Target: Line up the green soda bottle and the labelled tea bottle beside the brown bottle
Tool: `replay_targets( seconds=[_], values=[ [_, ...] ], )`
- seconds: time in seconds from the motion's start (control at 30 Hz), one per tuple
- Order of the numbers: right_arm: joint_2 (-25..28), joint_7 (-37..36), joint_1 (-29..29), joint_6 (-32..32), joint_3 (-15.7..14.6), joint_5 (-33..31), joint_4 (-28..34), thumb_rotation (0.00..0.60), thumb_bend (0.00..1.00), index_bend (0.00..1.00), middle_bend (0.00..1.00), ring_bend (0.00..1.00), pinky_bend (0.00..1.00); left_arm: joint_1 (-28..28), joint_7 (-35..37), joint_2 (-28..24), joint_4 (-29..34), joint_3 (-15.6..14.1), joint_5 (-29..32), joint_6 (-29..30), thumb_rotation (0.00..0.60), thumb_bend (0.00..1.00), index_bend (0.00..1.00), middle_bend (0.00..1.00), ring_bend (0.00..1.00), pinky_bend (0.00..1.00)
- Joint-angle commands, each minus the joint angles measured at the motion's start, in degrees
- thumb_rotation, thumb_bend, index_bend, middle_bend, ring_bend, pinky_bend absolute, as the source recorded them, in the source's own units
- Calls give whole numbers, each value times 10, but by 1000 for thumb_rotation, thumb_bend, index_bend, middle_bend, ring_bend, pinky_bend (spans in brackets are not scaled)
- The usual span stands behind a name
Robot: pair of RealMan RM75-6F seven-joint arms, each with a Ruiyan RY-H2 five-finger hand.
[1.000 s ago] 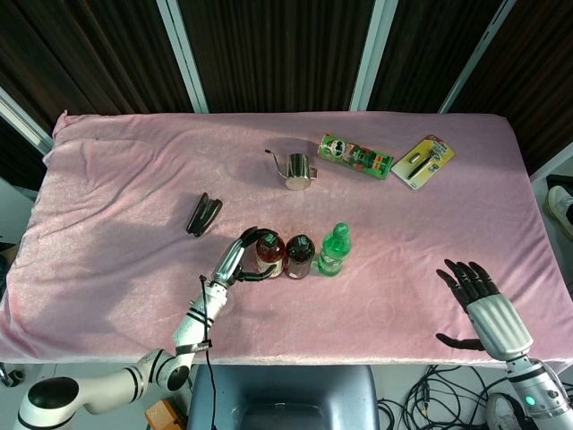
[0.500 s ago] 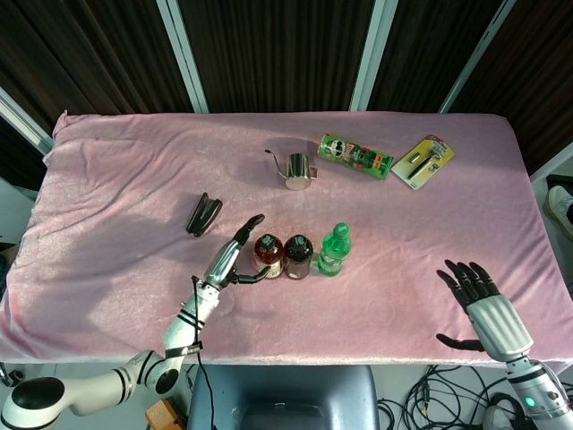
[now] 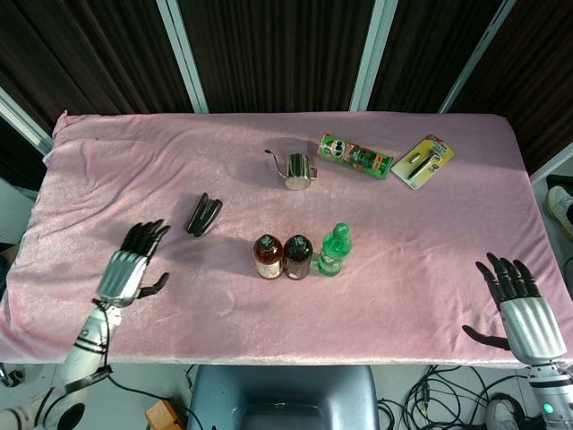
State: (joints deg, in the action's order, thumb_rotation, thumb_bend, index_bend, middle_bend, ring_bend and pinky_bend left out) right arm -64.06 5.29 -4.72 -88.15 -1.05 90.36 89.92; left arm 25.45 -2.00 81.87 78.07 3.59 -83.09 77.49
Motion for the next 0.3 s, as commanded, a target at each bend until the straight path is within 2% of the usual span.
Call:
replay_targets(
  seconds=[0.03,0.1,0.3],
  values=[
    [-4,37,25,-21,21,-44,27,600,188,0,0,0,0,-142,-125,-84,43,-56,30,136,600,341,0,0,0,0],
    [-1,33,28,-26,19,-34,32,600,188,0,0,0,0,-142,-101,-87,45,-54,11,141,600,347,0,0,0,0],
    [3,23,32,-29,15,-18,27,600,189,0,0,0,0,-147,-110,-90,54,-50,11,122,600,347,0,0,0,0]
  ],
)
